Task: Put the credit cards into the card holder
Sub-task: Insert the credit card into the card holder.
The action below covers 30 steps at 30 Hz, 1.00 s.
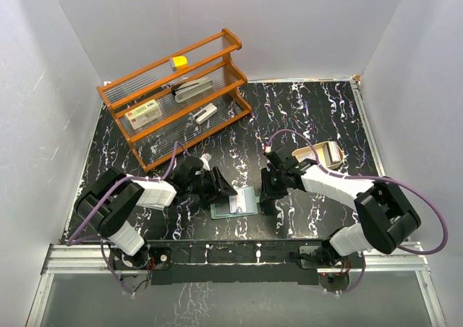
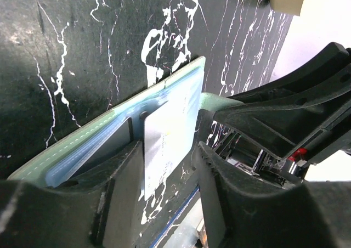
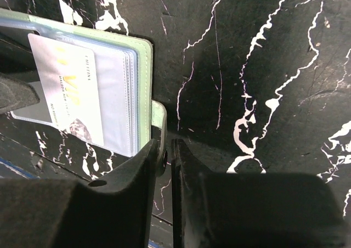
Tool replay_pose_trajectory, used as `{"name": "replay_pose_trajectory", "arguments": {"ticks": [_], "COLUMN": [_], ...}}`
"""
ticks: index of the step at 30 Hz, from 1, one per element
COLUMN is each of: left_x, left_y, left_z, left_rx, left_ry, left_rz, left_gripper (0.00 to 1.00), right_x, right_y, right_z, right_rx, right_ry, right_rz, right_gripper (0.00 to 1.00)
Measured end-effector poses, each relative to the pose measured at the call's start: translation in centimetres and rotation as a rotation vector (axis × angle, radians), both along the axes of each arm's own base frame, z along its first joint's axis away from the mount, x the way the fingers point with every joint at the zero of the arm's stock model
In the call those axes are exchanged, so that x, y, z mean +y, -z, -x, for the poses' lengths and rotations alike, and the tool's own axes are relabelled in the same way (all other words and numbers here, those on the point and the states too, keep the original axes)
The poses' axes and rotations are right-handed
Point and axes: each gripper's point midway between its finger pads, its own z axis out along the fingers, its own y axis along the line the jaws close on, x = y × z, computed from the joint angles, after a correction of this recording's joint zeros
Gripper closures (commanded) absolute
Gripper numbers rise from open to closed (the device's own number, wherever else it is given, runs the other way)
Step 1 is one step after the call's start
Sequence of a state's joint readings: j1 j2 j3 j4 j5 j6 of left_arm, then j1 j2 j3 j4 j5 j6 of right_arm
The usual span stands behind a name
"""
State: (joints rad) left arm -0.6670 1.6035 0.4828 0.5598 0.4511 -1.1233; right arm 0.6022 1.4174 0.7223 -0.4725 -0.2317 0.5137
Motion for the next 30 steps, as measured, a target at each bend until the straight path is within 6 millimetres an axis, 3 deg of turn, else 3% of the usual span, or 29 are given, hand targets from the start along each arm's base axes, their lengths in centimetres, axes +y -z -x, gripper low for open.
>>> {"name": "replay_pose_trajectory", "arguments": {"ticks": [4,30], "left_x": [0.3,1.5], "left_y": [-0.2,-0.7], "left_z": [0.1,0.9], "left_rx": [0.0,-0.005], "left_ry": [-0.002,-0.003], "left_rz": [-0.021,-0.094], "left_gripper": [0.54,0.47], "right_x": [0.0,0.7], "right_y": [-0.4,-0.8], "right_z": [-0.2,0.5], "right_rx": [-0.018,-0.021], "right_ry": [0.002,-0.012], "right_rz": [-0.006,-0.054], "right_gripper": [1.0,1.0]}}
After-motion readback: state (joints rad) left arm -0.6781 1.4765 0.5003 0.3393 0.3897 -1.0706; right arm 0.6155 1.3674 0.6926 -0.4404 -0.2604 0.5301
